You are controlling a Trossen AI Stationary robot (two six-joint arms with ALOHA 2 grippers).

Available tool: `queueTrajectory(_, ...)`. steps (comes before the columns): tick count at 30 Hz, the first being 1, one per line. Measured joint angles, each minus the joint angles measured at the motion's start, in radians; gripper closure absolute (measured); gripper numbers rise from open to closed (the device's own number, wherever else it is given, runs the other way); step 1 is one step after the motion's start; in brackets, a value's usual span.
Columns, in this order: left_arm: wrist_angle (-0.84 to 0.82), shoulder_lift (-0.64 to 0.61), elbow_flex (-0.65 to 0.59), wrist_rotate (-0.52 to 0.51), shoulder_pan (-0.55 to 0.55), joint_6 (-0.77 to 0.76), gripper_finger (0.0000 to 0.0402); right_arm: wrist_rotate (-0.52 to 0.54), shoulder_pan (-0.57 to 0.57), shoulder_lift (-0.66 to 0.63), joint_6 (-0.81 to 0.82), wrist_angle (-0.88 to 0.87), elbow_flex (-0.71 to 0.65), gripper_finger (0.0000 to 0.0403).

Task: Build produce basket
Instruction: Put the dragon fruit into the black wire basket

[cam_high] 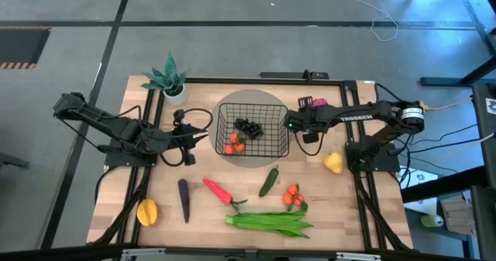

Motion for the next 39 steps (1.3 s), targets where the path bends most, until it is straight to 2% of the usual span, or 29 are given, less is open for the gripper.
queueTrajectory(6, 0.000, 0.000, 0.000, 0.000, 0.000, -0.019, 0.0358, -0.082, 0.000, 0.000, 0.007, -0.001, 0.000, 0.0303)
queueTrajectory(12, 0.000, 0.000, 0.000, 0.000, 0.000, -0.018, 0.0358, -0.085, 0.001, 0.000, 0.092, -0.016, 0.000, 0.0391)
queueTrajectory(19, 0.000, 0.000, 0.000, 0.000, 0.000, -0.018, 0.0358, -0.072, 0.002, 0.000, 0.225, -0.117, 0.000, 0.0401)
queueTrajectory(24, 0.000, 0.000, 0.000, 0.000, 0.000, -0.018, 0.0358, 0.030, 0.030, 0.000, 0.322, -0.221, 0.008, 0.0402)
queueTrajectory(29, 0.000, 0.000, 0.000, 0.000, 0.000, -0.018, 0.0358, 0.207, 0.067, 0.000, 0.466, -0.317, 0.072, 0.0403)
queueTrajectory(39, 0.000, 0.000, 0.000, 0.000, 0.000, -0.018, 0.0358, 0.495, 0.121, 0.000, 0.581, -0.563, 0.327, 0.0403)
